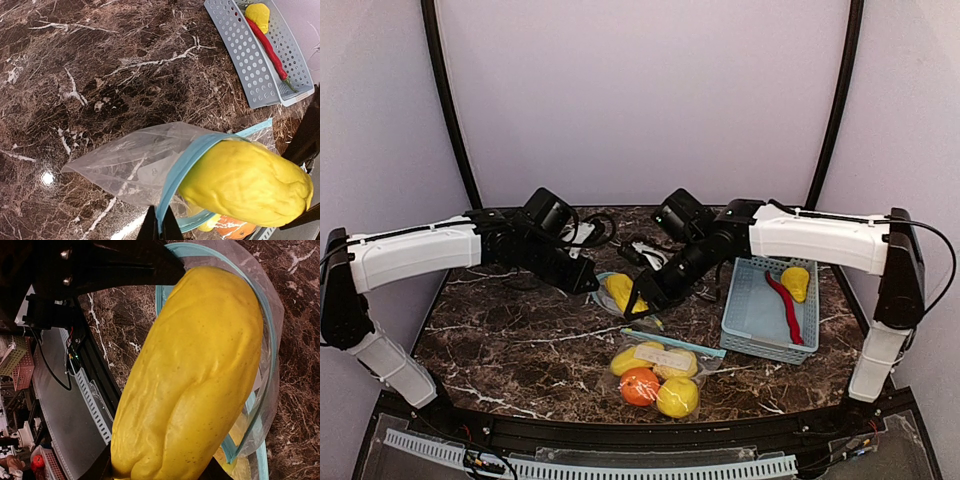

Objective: Place the food in the zip-top bag and seal the zipper

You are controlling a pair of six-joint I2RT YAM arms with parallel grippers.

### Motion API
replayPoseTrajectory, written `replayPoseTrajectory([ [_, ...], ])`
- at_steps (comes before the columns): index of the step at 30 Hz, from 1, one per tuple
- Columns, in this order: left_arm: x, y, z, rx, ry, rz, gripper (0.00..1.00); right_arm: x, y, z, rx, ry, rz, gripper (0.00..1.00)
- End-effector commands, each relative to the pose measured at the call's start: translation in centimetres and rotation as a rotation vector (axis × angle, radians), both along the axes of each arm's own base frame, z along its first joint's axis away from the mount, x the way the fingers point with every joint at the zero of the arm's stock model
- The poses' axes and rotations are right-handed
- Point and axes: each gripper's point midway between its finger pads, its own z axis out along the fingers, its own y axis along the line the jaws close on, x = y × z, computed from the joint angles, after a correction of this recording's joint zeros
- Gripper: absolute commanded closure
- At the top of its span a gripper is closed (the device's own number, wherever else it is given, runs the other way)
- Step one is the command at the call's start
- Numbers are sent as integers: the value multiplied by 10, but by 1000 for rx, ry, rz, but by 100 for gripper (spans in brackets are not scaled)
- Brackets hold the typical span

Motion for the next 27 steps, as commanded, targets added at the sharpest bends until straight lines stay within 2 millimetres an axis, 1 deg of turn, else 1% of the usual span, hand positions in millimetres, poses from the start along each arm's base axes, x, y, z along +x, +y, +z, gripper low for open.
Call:
replayPoseTrajectory([
  [1, -9, -6, 9, -44, -28, -66, 99, 0, 13, 4, 38, 95, 20, 78],
  [4, -8, -6, 4, -38, -26, -62, 99, 2, 16, 0, 26, 112, 18, 77],
  [9, -8, -10, 1, -53, -20, -76, 99, 10, 16, -18, -2, 164, -6, 77],
  [13, -10, -14, 0, -62, -17, -103, 99, 21, 14, -26, -17, 175, -38, 76],
  [16, -13, -18, 0, -79, -10, -132, 99, 33, 13, -28, -17, 171, -62, 75],
  [19, -17, -20, -1, -94, 3, -151, 99, 44, 13, -28, -18, 159, -88, 72],
  [25, -23, -24, -7, -117, 45, -164, 99, 61, 16, -26, 5, 131, -136, 61],
  [27, -24, -26, -9, -130, 59, -163, 99, 63, 20, -25, 23, 132, -137, 59],
])
